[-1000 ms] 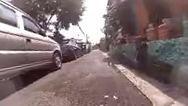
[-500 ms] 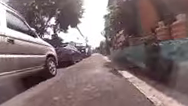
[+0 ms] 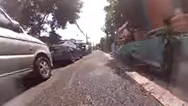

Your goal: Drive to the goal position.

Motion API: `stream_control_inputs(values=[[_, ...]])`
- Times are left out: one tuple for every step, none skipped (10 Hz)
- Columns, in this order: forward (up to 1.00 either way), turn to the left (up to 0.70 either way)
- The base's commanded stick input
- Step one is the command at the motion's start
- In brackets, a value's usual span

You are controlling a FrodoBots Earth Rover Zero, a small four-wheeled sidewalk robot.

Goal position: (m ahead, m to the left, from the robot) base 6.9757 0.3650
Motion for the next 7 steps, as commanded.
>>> stream_control_inputs(values=[[1.00,0.00],[1.00,0.00],[1.00,0.00],[1.00,0.00],[1.00,0.00],[1.00,0.00],[1.00,0.00]])
